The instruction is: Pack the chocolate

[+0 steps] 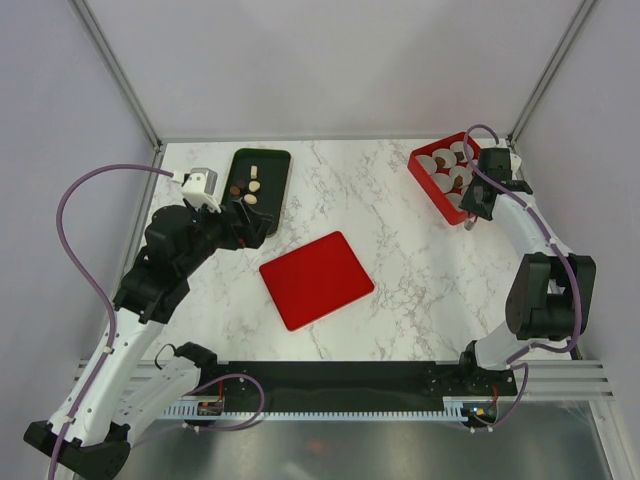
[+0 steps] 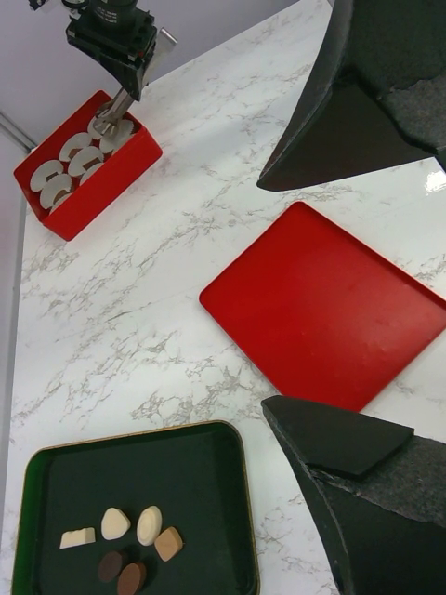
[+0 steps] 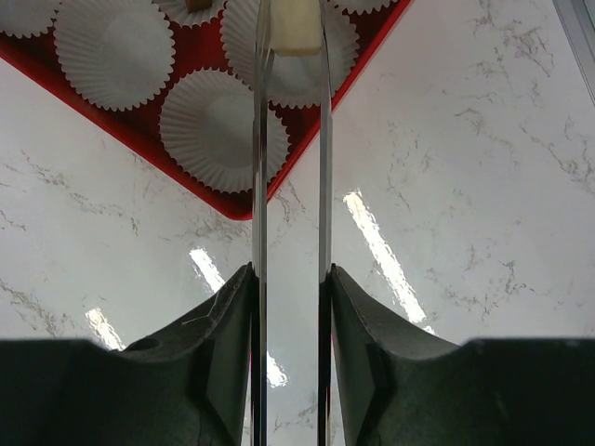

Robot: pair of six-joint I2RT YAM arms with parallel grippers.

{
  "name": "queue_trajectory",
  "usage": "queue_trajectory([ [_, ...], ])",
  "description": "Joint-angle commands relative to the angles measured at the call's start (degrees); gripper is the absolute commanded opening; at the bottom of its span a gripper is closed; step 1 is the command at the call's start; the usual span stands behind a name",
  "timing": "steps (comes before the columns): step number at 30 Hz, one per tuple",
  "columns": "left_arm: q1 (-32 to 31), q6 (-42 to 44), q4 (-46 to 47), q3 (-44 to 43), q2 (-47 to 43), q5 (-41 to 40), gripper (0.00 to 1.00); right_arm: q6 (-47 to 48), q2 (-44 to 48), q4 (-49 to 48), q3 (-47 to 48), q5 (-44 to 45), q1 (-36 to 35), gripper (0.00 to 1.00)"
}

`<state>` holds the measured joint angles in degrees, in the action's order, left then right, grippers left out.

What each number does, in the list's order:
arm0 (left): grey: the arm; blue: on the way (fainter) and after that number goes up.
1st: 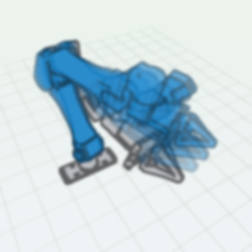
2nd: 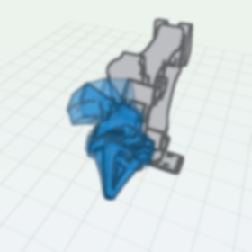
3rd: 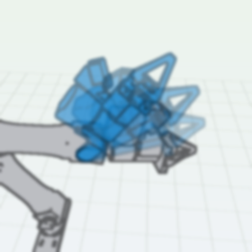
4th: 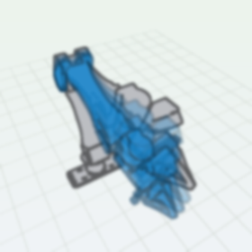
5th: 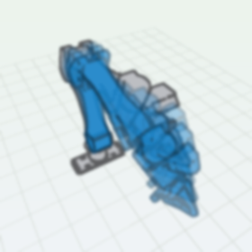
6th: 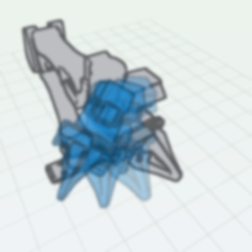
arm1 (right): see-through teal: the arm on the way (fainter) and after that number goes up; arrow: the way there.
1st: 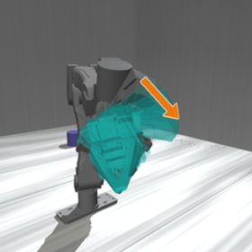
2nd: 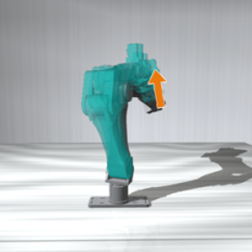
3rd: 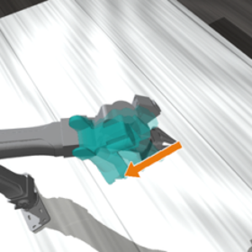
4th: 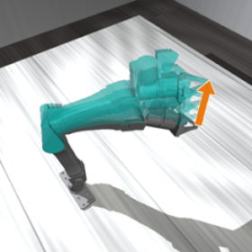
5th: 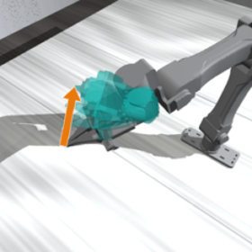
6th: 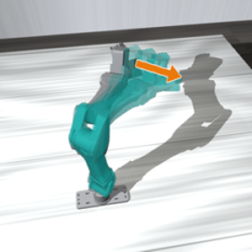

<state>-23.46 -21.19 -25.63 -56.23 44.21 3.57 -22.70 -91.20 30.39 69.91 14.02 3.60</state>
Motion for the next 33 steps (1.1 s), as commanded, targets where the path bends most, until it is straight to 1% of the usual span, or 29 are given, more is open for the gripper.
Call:
queue_trajectory([
  [1,0.26,-1.05,2.51,-0.02,-0.35,0.21,1.0,0.2,-0.3,-2.18,2.78,0.57,0.27,0.43],
  [9,0.26,-1.05,2.51,-0.02,-0.44,0.12,1.0,0.81,-1.26,-2.79,3.48,0.92,0.18,0.47],
  [14,0.26,-1.05,2.51,-0.02,-0.52,-0.06,1.0,0.99,-0.21,-2.71,4.44,1.01,0.18,0.48],
  [18,0.26,-1.05,2.43,-0.02,-0.35,-0.14,1.0,1.08,1.9,-2.35,5.67,-2.5,0.1,0.49],
  [22,0.26,-1.05,2.51,-0.02,-0.35,0.03,1.0,0.73,4.44,-3.41,6.03,-8.38,-1.13,0.47],
  [25,0.26,-1.13,2.51,-0.02,-0.35,-0.06,1.0,1.34,4.89,-6.13,5.5,-10.5,-5.33,0.47],
  [26,0.26,-1.13,2.51,-0.02,-0.35,-0.06,1.0,1.25,4.8,-8.66,4.63,-12.16,-7.96,0.47],
  [28,0.26,-1.13,2.51,-0.02,-0.26,0.12,1.0,1.17,4.72,-11.74,3.57,-13.93,-10.79,0.47],
  [29,0.26,-1.13,2.6,-0.02,-0.17,0.2,1.0,1.08,4.54,-14.11,3.05,-15.59,-13.67,0.47],
  [31,0.26,-1.13,2.51,-0.02,-0.08,0.38,1.0,0.9,3.84,-16.49,2.86,-16.21,-16.76,0.47],
  [32,0.26,-1.05,2.51,-0.11,-0.08,0.38,1.0,0.55,3.57,-19.46,2.6,-16.57,-19.65,0.47],
  [33,0.26,-1.13,2.51,-0.11,0.0,0.47,1.0,0.11,2.53,-21.06,2.51,-17.88,-20.9,0.47],
])
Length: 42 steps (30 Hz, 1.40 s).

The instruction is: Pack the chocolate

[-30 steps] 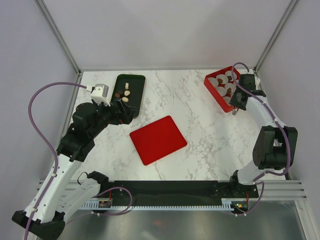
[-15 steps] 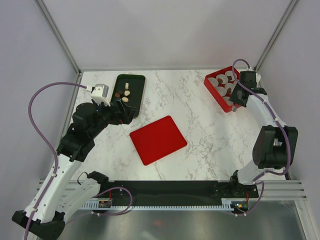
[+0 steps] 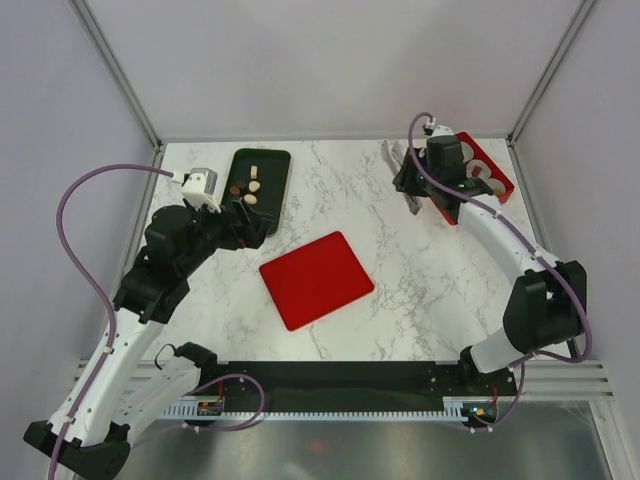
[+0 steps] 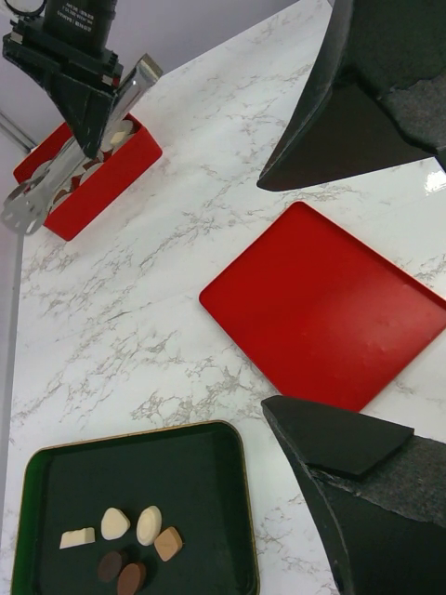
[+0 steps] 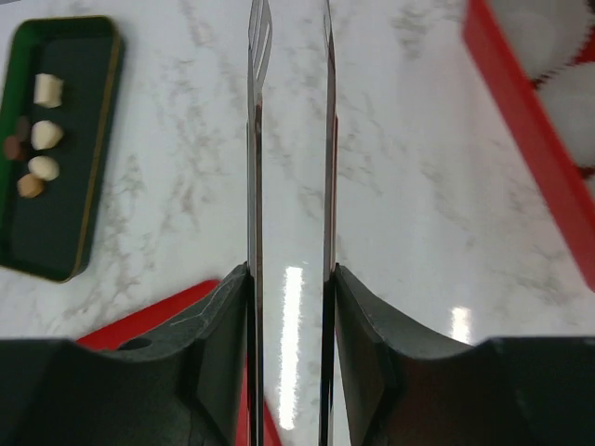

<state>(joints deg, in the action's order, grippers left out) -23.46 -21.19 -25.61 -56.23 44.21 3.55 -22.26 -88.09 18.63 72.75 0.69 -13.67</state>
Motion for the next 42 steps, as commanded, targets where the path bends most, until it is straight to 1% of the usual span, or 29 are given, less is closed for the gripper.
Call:
queue_trajectory([
  [1,0.26,-1.22,2.49,-0.2,0.0,0.58,1.0,-1.02,-1.28,-12.36,-0.5,-5.16,-4.86,0.47],
  [3,0.26,-1.13,2.49,-0.11,0.0,0.58,1.0,-1.82,-2.95,-15.28,-0.15,-6.13,-8.46,0.47],
  [6,0.26,-1.05,2.49,-0.02,-0.26,0.32,1.0,-0.69,-7.25,-18.19,2.04,-4.56,-13.12,0.47],
  [7,0.26,-1.05,2.58,-0.02,-0.35,0.23,1.0,-0.07,-9.7,-19.76,3.96,-4.03,-14.35,0.47],
  [9,0.26,-0.96,2.58,-0.02,-0.44,0.31,1.0,1.6,-13.83,-20.04,6.16,-2.98,-17.61,0.48],
  [10,0.26,-1.05,2.49,-0.02,-0.35,0.23,1.0,1.87,-15.34,-19.69,8.79,-2.19,-19.27,0.48],
  [19,0.35,-1.05,2.49,-0.2,-0.35,0.4,1.0,1.96,-30.81,-19.34,22.76,-1.83,-25.61,0.49],
  [24,0.35,-1.05,2.49,-0.11,-0.52,0.23,1.0,2.31,-38.19,-18.72,29.02,-2.71,-27.81,0.51],
  [28,0.35,-1.05,2.58,-0.11,-0.79,0.4,1.0,2.05,-42.06,-18.72,32.62,-2.97,-28.95,0.54],
  [35,0.35,-1.13,2.49,-0.2,-0.79,0.75,1.0,1.43,-46.55,-17.05,36.23,-2.89,-29.83,0.55],
  [42,0.35,-1.13,2.49,-0.2,-0.87,0.67,1.0,1.61,-48.14,-16.09,37.46,-1.83,-30.27,0.56],
])
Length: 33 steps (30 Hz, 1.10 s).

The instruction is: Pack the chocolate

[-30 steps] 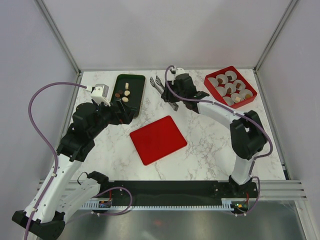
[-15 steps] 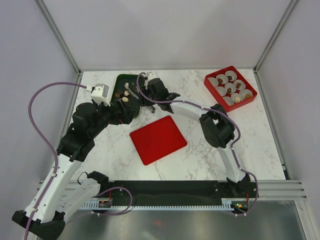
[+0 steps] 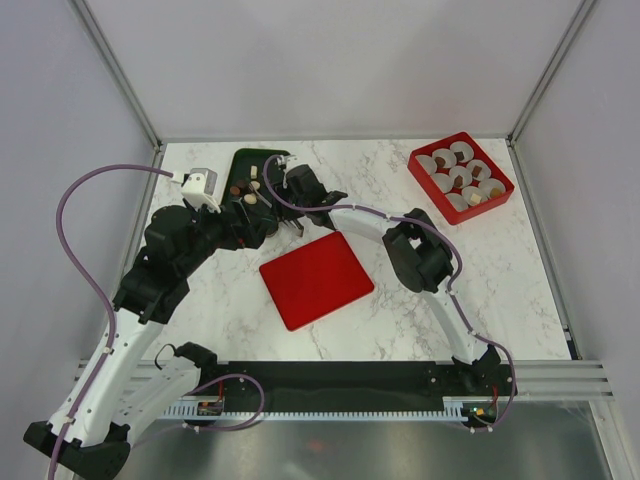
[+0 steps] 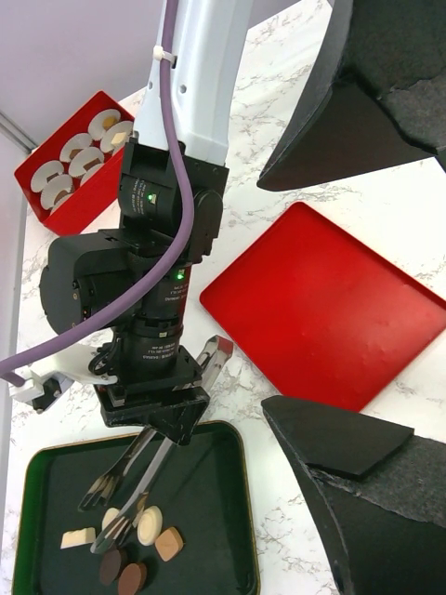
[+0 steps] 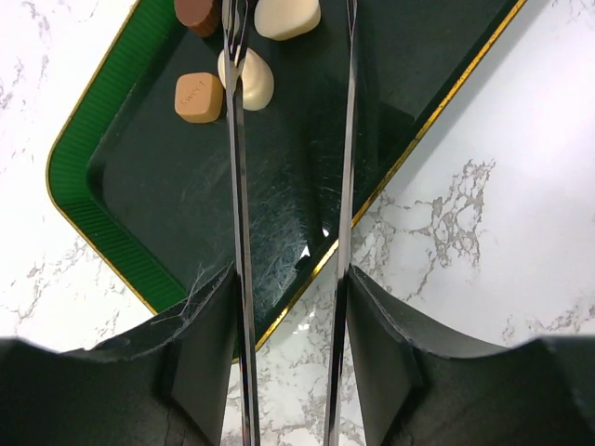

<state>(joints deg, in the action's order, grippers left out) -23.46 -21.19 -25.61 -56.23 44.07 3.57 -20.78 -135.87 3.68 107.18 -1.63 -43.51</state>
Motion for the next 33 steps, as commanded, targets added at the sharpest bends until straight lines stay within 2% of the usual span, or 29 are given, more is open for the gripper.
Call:
queue_trajectory([
  [1,0.35,-1.13,2.49,-0.2,-0.66,0.65,1.0,0.03,-0.36,-1.13,3.04,0.83,-0.44,0.56],
  [18,0.44,-1.13,2.58,-0.11,-0.66,0.47,1.0,0.3,-1.15,1.41,5.24,0.75,-0.44,0.47],
  [33,0.44,-1.13,2.49,-0.11,-0.57,0.56,1.0,-0.58,6.67,1.24,0.14,-0.39,-0.09,0.38],
])
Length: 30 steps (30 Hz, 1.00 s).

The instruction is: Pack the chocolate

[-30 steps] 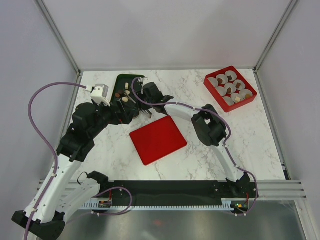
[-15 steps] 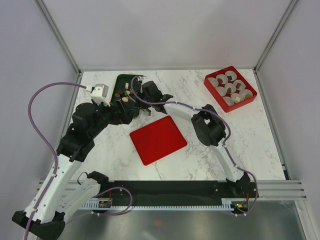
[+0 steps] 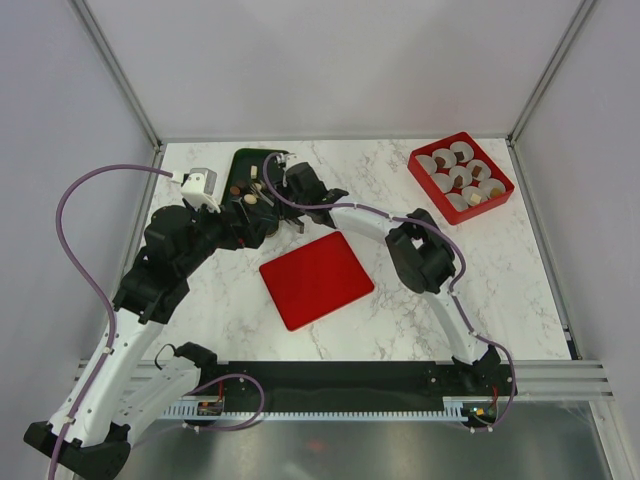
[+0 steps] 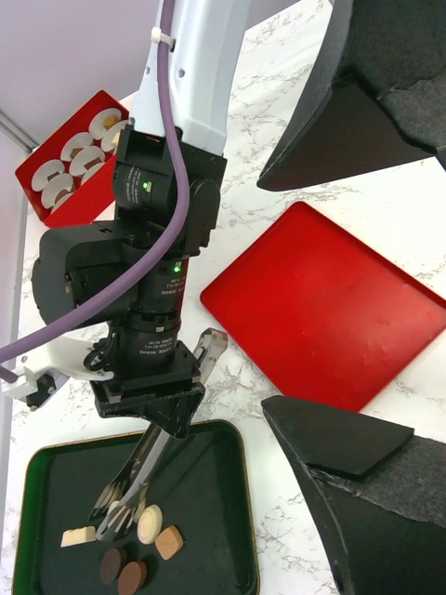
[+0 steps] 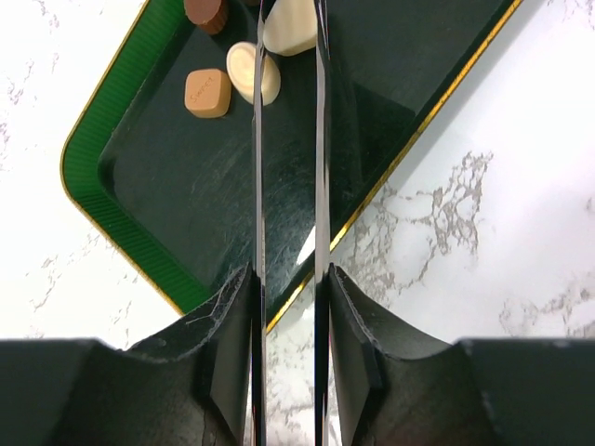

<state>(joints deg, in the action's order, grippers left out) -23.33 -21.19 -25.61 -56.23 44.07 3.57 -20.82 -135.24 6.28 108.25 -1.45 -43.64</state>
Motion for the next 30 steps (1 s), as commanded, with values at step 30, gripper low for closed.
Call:
queue_trajectory([
  [30,0.3,-1.13,2.49,0.15,0.13,0.47,1.0,-1.07,43.04,7.16,-32.22,4.88,26.05,0.36],
])
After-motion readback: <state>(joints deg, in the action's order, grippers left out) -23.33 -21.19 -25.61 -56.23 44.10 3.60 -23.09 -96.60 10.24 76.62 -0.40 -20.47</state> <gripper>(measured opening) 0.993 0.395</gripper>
